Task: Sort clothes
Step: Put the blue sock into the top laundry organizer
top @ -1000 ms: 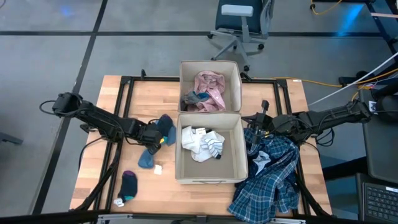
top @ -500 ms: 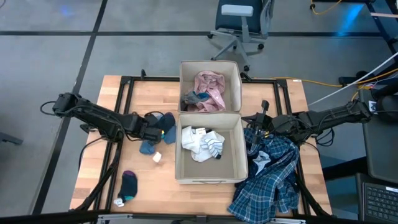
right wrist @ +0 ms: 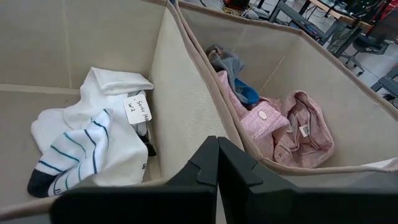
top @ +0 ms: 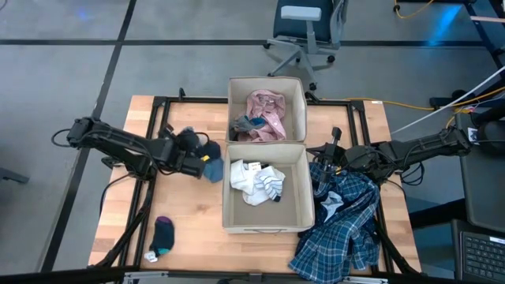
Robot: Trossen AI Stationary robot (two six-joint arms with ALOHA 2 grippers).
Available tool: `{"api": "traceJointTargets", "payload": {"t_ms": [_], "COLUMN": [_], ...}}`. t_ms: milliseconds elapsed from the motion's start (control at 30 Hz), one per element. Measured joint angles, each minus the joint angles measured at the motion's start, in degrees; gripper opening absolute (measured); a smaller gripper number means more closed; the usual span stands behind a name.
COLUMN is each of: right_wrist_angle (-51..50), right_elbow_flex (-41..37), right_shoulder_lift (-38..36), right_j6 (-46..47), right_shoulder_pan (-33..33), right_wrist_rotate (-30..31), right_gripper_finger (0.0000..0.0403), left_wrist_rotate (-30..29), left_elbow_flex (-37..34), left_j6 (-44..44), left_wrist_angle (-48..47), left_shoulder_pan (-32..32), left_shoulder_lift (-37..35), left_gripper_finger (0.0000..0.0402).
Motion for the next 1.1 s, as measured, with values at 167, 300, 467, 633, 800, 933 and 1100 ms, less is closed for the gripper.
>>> {"api": "traceJointTargets", "payload": {"t_ms": [167,300,467,633,800,933,1100], "right_wrist_angle": [0.0,-0.4,-0.4,-0.4,-0.4,-0.4,-0.4], "right_elbow_flex": [0.0,0.0,0.0,0.0,0.0,0.0,0.0], "right_shoulder_lift": [0.0,0.0,0.0,0.0,0.0,0.0,0.0], "right_j6": [0.0,0.0,0.0,0.0,-0.1,-0.2,-0.1], "right_shoulder_pan": [0.0,0.0,0.0,0.0,0.0,0.0,0.0], "right_wrist_rotate": [0.0,0.0,0.0,0.0,0.0,0.0,0.0], "right_gripper_finger": [0.0007,0.0007,0.0007,0.0007,0.0007,0.0007,0.0007], "left_wrist_rotate": [-6.1,-9.3,-15.4,-21.9,-24.8,-18.2,2.9], "left_elbow_flex": [4.6,7.8,12.4,18.5,23.5,25.2,25.3], "left_j6": [1.8,4.9,10.8,18.6,32.7,54.2,72.8], "left_wrist_angle": [-4.1,-4.5,-4.5,-3.7,7.1,26.3,50.2], "left_shoulder_pan": [0.0,0.0,0.2,1.3,3.3,6.8,12.7], "left_shoulder_lift": [0.0,-0.2,-0.2,-0.2,-0.3,-0.3,-0.2], "left_gripper_finger": [0.0004,0.0003,0.0006,0.0002,0.0006,0.0003,0.0003]}}
